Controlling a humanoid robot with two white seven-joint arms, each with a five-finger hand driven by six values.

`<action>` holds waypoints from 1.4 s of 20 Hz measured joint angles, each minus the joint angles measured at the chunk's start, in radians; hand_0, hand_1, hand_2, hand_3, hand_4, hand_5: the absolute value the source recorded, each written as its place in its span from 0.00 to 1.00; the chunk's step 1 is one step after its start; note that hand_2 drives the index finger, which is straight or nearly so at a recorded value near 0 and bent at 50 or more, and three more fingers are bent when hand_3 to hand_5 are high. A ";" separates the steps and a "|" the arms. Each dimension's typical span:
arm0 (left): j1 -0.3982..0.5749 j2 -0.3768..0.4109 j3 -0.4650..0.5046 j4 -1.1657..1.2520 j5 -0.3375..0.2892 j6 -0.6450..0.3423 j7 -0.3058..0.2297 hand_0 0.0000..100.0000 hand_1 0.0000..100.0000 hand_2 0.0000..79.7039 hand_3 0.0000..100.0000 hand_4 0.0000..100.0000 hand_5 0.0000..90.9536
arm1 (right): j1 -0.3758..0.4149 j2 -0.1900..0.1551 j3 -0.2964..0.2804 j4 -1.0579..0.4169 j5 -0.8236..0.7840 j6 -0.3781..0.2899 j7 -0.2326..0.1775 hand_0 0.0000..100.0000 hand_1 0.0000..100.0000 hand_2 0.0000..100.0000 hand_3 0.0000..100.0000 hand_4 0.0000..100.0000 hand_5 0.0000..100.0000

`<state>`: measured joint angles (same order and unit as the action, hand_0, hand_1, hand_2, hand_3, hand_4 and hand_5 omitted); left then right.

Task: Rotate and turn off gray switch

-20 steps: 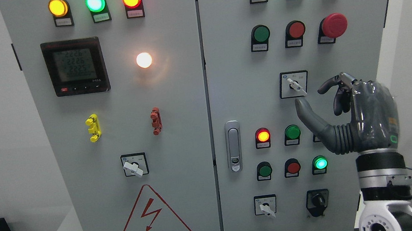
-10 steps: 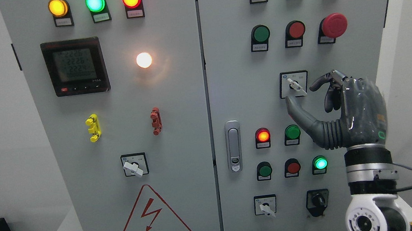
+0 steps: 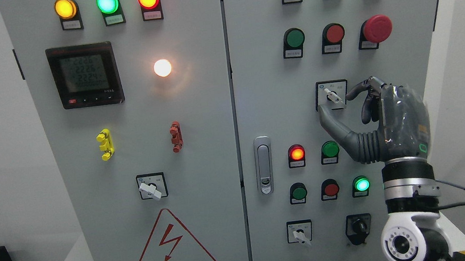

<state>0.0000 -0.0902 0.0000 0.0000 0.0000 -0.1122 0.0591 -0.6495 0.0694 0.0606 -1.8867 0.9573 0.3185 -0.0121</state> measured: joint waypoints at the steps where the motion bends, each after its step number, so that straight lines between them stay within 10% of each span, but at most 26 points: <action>1: 0.000 0.000 0.000 0.000 0.000 0.000 0.000 0.12 0.39 0.00 0.00 0.00 0.00 | -0.001 0.001 0.000 0.002 0.001 0.001 -0.001 0.08 0.42 0.55 0.96 1.00 1.00; 28: 0.000 0.000 0.000 0.000 0.000 -0.003 0.000 0.12 0.39 0.00 0.00 0.00 0.00 | -0.032 0.007 -0.008 0.055 0.021 0.012 -0.016 0.12 0.40 0.57 0.96 1.00 1.00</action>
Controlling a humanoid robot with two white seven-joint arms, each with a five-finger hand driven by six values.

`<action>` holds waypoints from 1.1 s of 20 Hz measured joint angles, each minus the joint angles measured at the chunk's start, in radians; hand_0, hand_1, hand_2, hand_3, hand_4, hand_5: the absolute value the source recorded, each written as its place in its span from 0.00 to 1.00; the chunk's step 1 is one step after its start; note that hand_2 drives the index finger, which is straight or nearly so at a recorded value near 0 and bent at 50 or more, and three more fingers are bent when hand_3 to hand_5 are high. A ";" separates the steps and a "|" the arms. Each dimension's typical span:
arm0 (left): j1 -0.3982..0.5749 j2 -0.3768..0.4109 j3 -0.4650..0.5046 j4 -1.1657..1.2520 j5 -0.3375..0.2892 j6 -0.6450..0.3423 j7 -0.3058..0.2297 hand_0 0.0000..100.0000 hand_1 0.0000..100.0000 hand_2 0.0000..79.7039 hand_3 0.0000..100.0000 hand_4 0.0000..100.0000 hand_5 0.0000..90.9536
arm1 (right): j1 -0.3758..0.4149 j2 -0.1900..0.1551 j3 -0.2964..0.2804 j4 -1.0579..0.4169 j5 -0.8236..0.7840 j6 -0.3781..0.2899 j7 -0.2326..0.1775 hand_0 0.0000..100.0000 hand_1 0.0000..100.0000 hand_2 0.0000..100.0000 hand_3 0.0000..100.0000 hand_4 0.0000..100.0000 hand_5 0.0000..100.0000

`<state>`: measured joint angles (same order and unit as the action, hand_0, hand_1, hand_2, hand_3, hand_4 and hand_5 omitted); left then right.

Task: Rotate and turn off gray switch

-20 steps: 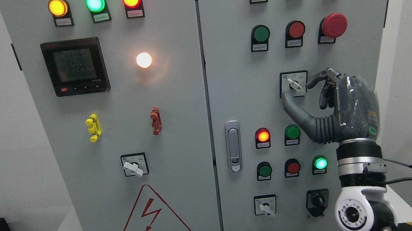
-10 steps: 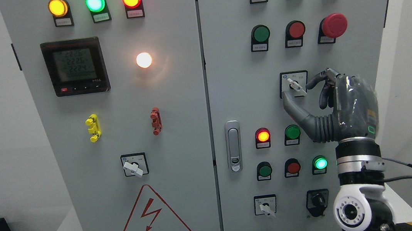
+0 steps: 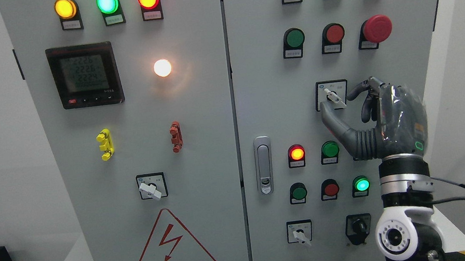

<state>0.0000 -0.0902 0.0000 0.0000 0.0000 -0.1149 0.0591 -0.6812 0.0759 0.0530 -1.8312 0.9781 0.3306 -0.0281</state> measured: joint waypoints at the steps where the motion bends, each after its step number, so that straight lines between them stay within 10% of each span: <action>1: 0.000 0.000 0.000 0.000 0.000 -0.001 0.000 0.12 0.39 0.00 0.00 0.00 0.00 | -0.003 0.000 0.000 0.002 0.000 0.000 0.000 0.12 0.40 0.58 0.96 1.00 1.00; 22: 0.000 0.000 0.000 0.000 0.000 0.002 0.000 0.12 0.39 0.00 0.00 0.00 0.00 | -0.008 0.002 0.000 0.021 0.001 0.003 0.000 0.14 0.41 0.61 0.97 1.00 1.00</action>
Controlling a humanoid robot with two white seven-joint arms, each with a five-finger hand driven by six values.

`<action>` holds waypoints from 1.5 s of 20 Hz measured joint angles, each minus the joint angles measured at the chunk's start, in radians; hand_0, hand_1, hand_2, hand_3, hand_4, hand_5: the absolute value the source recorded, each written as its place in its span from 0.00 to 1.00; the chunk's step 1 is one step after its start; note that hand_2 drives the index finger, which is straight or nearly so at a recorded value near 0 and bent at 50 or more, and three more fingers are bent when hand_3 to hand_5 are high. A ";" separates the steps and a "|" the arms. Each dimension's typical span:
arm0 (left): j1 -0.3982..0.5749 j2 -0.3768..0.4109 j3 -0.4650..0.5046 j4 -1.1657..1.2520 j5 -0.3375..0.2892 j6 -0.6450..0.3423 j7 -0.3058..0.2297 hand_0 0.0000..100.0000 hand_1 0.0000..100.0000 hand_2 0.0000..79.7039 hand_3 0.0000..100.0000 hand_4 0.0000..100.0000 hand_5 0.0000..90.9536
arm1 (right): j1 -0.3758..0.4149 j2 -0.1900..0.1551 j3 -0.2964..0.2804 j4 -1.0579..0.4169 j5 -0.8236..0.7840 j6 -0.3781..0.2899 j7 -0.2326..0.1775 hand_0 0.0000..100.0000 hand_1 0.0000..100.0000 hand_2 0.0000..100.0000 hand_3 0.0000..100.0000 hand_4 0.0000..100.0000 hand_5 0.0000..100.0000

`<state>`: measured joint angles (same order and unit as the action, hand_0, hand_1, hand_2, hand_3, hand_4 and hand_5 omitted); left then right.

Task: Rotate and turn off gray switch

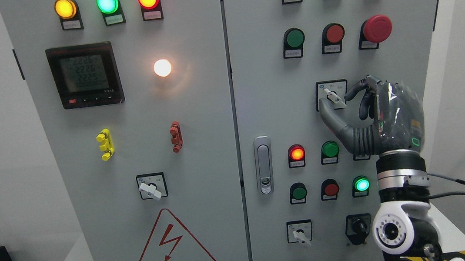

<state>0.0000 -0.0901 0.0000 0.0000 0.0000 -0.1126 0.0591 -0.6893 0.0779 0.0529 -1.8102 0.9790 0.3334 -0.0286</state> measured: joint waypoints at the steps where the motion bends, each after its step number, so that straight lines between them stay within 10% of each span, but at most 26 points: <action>1: 0.000 0.000 0.000 0.000 0.000 0.000 0.000 0.12 0.39 0.00 0.00 0.00 0.00 | 0.000 0.000 0.000 0.001 0.000 0.000 -0.001 0.14 0.41 0.61 0.97 1.00 1.00; 30: 0.000 0.000 0.000 0.000 0.000 0.000 0.000 0.12 0.39 0.00 0.00 0.00 0.00 | -0.019 0.000 0.001 0.015 0.001 0.001 0.004 0.20 0.41 0.65 0.98 1.00 1.00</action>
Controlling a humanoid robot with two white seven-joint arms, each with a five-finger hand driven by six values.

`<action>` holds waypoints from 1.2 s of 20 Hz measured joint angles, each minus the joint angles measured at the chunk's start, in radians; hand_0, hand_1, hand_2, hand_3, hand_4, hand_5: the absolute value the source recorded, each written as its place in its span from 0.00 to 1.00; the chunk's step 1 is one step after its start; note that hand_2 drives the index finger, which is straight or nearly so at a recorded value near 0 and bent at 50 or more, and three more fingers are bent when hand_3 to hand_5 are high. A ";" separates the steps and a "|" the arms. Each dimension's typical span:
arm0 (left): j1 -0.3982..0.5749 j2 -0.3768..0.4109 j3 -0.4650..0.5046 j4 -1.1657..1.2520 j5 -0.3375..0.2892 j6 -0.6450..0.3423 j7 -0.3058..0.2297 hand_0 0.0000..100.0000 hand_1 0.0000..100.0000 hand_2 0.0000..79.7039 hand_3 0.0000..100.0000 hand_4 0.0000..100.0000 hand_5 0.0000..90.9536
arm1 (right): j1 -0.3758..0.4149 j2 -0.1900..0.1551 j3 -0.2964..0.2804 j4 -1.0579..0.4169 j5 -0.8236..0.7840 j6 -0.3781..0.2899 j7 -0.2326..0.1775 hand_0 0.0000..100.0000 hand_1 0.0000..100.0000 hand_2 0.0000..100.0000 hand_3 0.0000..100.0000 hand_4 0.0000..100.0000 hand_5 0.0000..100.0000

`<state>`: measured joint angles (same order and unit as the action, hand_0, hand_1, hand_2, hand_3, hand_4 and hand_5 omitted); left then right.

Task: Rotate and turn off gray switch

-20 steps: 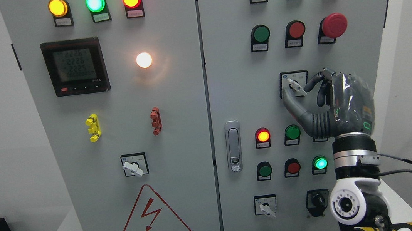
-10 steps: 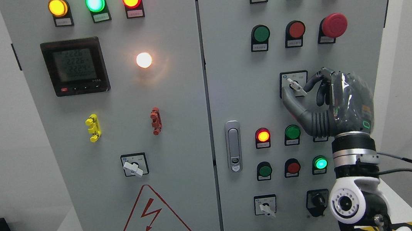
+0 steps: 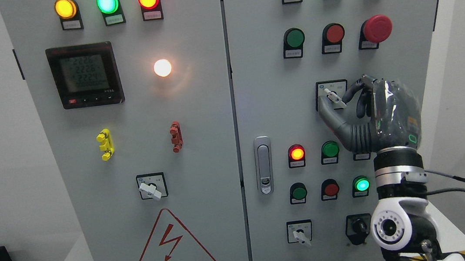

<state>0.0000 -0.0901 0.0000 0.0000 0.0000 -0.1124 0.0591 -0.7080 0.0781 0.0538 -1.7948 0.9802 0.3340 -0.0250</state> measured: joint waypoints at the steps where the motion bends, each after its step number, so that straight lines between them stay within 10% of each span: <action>1: 0.000 0.000 0.000 0.000 0.000 0.000 0.000 0.12 0.39 0.00 0.00 0.00 0.00 | -0.001 0.000 0.000 0.001 0.000 0.000 0.000 0.20 0.41 0.65 0.98 1.00 1.00; 24: 0.000 0.000 0.000 0.000 0.000 0.000 0.000 0.12 0.39 0.00 0.00 0.00 0.00 | -0.003 0.000 0.003 0.008 0.000 0.000 0.001 0.29 0.43 0.67 0.99 1.00 1.00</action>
<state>0.0000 -0.0901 0.0000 0.0000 0.0000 -0.1124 0.0591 -0.7109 0.0781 0.0566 -1.7867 0.9803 0.3341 -0.0238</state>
